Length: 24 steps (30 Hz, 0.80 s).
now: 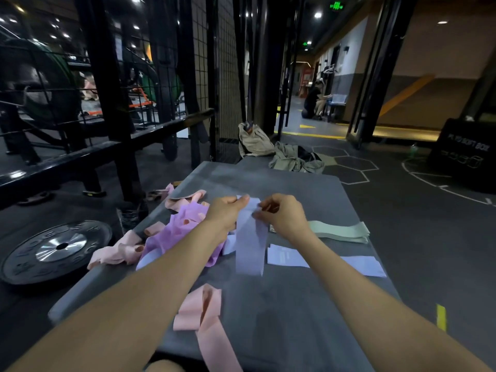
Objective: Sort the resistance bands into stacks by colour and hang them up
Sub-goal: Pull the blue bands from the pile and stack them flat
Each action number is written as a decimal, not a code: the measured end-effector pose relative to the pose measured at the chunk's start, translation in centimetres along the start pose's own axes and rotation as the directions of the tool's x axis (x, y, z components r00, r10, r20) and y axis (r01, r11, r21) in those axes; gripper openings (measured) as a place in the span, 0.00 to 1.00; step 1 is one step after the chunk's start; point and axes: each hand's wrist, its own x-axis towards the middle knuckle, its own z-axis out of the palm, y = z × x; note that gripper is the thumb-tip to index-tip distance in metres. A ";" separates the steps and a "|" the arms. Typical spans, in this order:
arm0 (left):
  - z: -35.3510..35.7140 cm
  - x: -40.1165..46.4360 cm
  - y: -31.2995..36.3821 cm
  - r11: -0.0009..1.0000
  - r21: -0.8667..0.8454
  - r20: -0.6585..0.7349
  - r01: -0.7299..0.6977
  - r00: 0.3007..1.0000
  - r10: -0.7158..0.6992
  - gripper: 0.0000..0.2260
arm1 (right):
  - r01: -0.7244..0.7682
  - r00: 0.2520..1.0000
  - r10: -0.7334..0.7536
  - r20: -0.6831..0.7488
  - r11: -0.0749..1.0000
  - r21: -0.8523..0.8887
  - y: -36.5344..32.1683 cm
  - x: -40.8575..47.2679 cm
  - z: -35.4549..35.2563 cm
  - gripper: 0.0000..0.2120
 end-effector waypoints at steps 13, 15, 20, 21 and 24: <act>-0.3 -2.2 0.3 0.546 0.832 -0.071 -0.095 0.959 0.276 0.21 | 0.119 0.991 -0.122 -0.052 0.991 -0.056 0.3 -0.6 -2.9 0.03; 0.1 -2.2 0.3 0.538 0.827 -0.027 -0.164 0.944 0.329 0.15 | 0.114 0.993 -0.113 -0.022 0.993 0.015 0.3 -0.7 -3.2 0.03; 1.6 -3.3 1.7 0.734 0.449 0.222 -0.509 0.859 0.461 0.09 | 0.136 0.991 -0.137 0.007 0.990 0.034 0.1 -1.1 -4.3 0.04; 1.8 -3.7 2.0 0.751 0.416 0.264 -0.514 0.858 0.441 0.08 | 0.155 0.988 -0.155 -0.001 0.988 -0.010 0.0 -1.2 -4.6 0.05; 2.4 -4.3 2.6 0.769 0.331 0.366 -0.546 0.826 0.429 0.05 | 0.204 0.977 -0.209 -0.040 0.973 -0.108 -0.5 -1.5 -5.6 0.07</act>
